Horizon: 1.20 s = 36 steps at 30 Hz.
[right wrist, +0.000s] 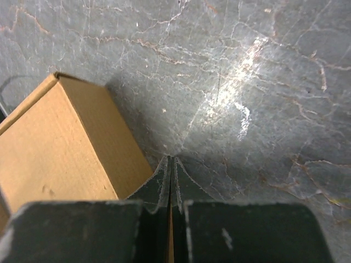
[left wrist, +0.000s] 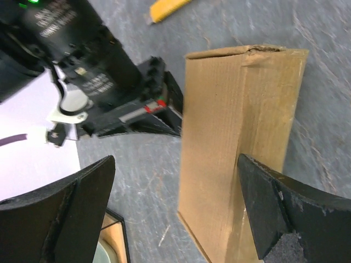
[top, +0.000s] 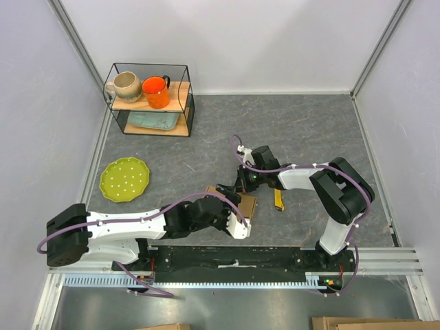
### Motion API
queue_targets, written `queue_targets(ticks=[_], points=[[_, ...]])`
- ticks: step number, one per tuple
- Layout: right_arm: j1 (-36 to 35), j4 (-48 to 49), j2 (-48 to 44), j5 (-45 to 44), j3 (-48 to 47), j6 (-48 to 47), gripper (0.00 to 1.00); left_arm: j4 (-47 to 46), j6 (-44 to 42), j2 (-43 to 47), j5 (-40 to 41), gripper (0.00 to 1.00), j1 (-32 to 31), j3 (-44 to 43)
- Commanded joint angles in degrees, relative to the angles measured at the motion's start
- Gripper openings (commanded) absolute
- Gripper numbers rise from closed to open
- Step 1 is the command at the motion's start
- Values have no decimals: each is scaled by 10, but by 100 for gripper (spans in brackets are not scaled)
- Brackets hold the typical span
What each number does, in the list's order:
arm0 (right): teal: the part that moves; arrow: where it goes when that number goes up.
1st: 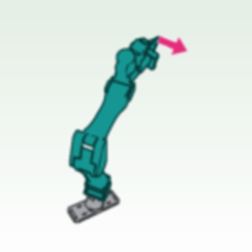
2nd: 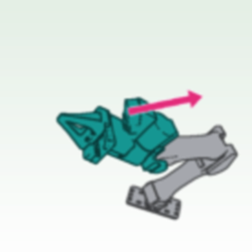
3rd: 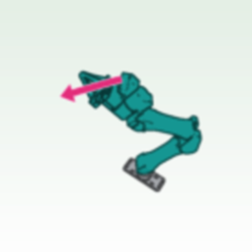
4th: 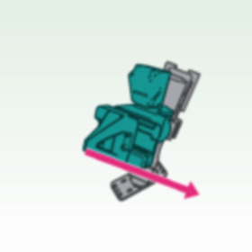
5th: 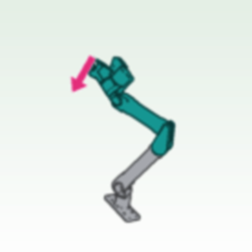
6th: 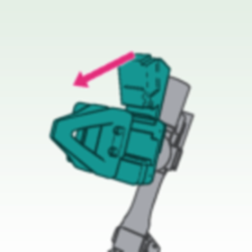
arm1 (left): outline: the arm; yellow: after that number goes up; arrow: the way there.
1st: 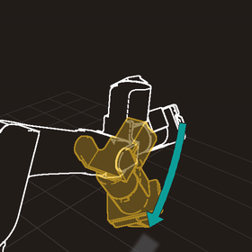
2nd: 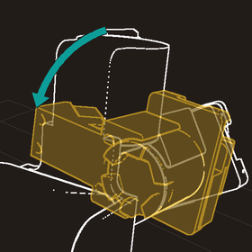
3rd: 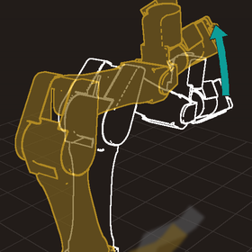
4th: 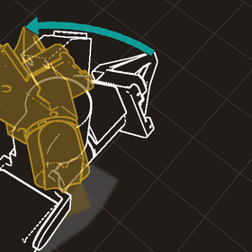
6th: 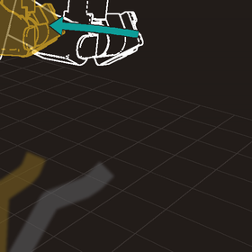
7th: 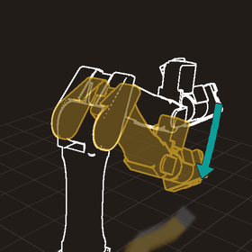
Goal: Unpack the express box
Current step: Adjust the express box at the center of the board.
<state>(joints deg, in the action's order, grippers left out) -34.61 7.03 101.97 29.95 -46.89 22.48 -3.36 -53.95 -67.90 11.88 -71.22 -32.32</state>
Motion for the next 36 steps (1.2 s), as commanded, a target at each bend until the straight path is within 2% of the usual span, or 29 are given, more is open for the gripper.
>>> queue_targets(ticks=[1,16,23,26,27,28,36], points=[[-18,-16,-6,-9,-1,-9,0,-59,-39,-7,20,99,19,-54],[-20,-37,-20,-25,-9,-18,0,-61,-29,-25,15,99,35,-29],[-18,-34,-20,-64,-29,-6,0,-54,-25,-29,12,99,38,-20],[-12,-47,-16,-75,-54,-9,9,-53,-28,-37,16,99,42,-27],[-5,-48,-18,-79,-58,-9,17,-51,-26,-41,17,99,43,-31],[-2,-49,-19,-80,-62,-7,22,-46,-26,-47,18,99,45,-36],[28,-54,-34,-96,-66,-7,40,-25,-17,-59,11,99,52,-58]])
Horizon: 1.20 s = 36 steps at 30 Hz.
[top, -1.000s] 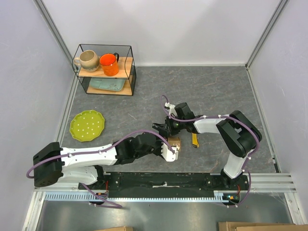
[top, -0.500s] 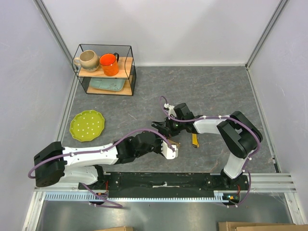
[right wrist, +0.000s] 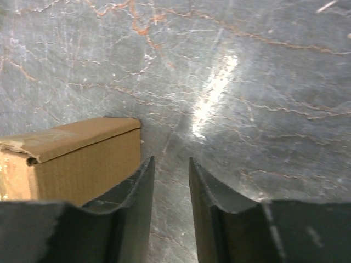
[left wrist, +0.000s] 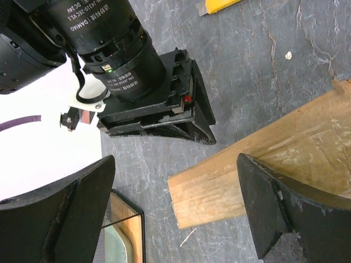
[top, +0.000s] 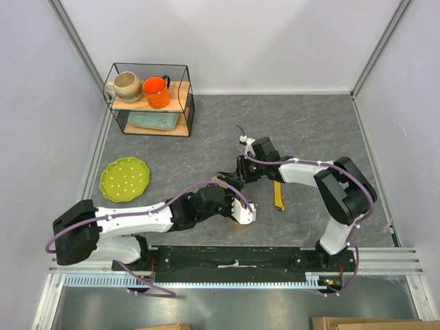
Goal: Unpack the express box
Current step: Adjust the express box at the center of the board, then pick up the knife from the center of the board.
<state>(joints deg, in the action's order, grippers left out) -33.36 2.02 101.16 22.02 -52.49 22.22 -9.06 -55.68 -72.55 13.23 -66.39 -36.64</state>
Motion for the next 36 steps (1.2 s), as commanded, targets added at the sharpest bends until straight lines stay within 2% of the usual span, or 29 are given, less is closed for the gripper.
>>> queue_targets(ticks=[1,3,6,14,15,16,21,22,23,25,27,33,34,36], points=[[20,-4,-28,-22,-8,-4,43,33,1,-12,-2,99,4,-17],[31,-4,-36,-23,-1,-2,49,39,1,-11,1,99,6,-30],[39,-7,-46,-26,1,-2,52,85,27,-11,4,99,12,-85],[44,-61,-74,-58,-19,-10,57,267,114,5,10,99,26,-244],[44,-65,-85,-61,-17,-9,63,289,123,7,-6,99,33,-257],[44,-69,-93,-63,-13,-10,64,311,140,12,-20,99,43,-268],[41,-81,-183,-67,21,-8,68,438,190,19,-129,99,174,-333],[38,-86,-198,-81,26,-10,69,459,218,18,-154,99,219,-353],[31,-97,-226,-87,31,-12,70,481,232,18,-188,99,239,-360],[19,-113,-253,-101,41,-16,71,494,257,27,-207,99,279,-359],[-8,-123,-282,-114,44,-24,72,492,270,37,-210,99,287,-342],[-73,-177,-301,-202,32,-38,73,493,299,38,-230,99,294,-314],[-73,-202,-306,-278,27,-29,73,493,299,36,-234,99,294,-316],[-72,-268,-307,-375,16,20,73,492,300,27,-239,99,294,-327]])
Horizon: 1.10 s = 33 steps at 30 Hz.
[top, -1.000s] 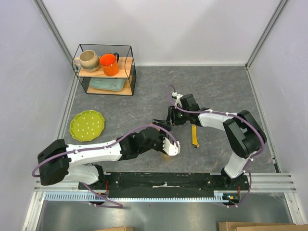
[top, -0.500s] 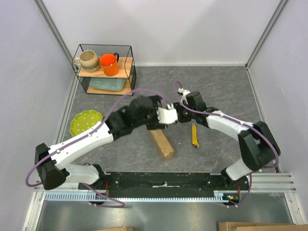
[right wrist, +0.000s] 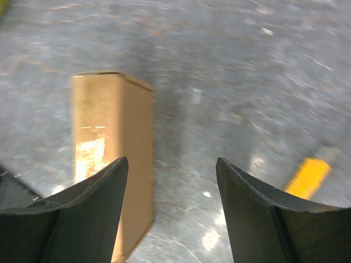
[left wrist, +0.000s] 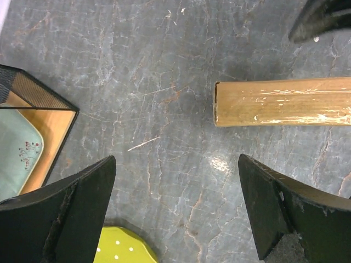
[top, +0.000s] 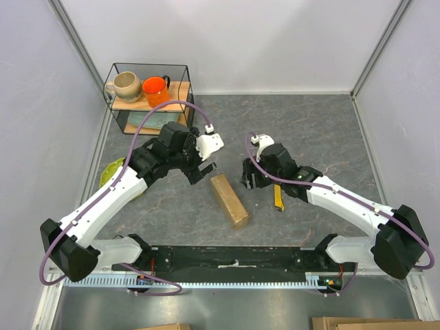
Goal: Unpack the express box
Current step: Pick up the knife from the center of the board.
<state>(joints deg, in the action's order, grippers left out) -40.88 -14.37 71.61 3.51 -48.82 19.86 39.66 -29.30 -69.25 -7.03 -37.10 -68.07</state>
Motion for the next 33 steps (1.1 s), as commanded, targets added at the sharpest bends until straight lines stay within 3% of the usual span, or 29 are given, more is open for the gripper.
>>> queue_targets(ticks=[1,6,16,33], points=[[6,-122,-7,-225,-22,58,73,5,37,-10,-33,100,2,-17],[5,-146,9,-277,18,147,71,7,53,-39,-35,99,1,-47],[5,-137,20,-315,86,200,58,-11,85,-41,-52,99,1,-55],[-5,-45,43,-291,152,228,50,-35,110,-37,-65,99,1,-35]])
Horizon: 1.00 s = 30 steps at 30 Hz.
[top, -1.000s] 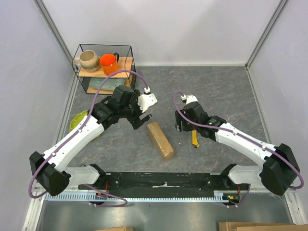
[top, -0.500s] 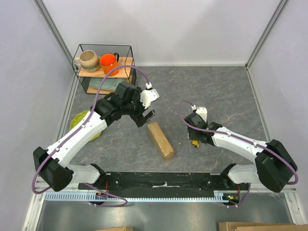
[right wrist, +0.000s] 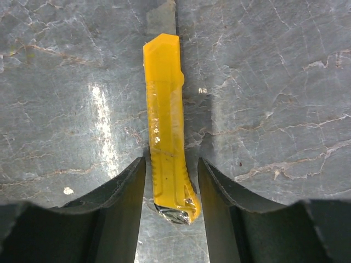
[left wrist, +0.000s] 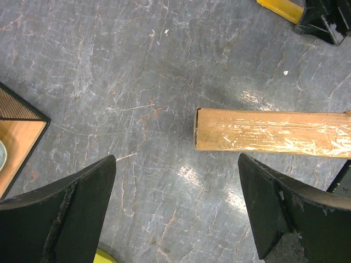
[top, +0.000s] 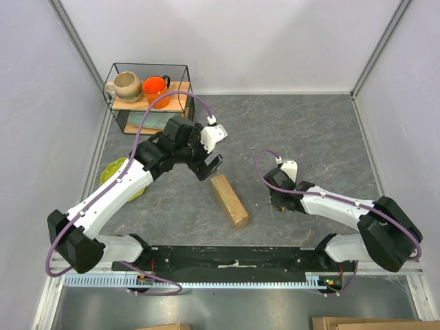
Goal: Unpack the express box
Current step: Pick up the knife from the center of the board.
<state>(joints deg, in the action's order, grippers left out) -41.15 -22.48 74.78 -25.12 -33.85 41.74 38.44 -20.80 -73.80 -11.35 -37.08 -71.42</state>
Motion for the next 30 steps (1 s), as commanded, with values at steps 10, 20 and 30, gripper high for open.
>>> queue_targets(ticks=[10,20,30], points=[[-3,40,8,-1,-10,5,14,-34,15,9,-31,99,1,15],[-2,-55,-102,200,-157,-102,7,-23,-121,48,-58,100,1,41],[-1,-66,-93,493,-209,-108,6,-58,-491,203,-104,100,0,149]])
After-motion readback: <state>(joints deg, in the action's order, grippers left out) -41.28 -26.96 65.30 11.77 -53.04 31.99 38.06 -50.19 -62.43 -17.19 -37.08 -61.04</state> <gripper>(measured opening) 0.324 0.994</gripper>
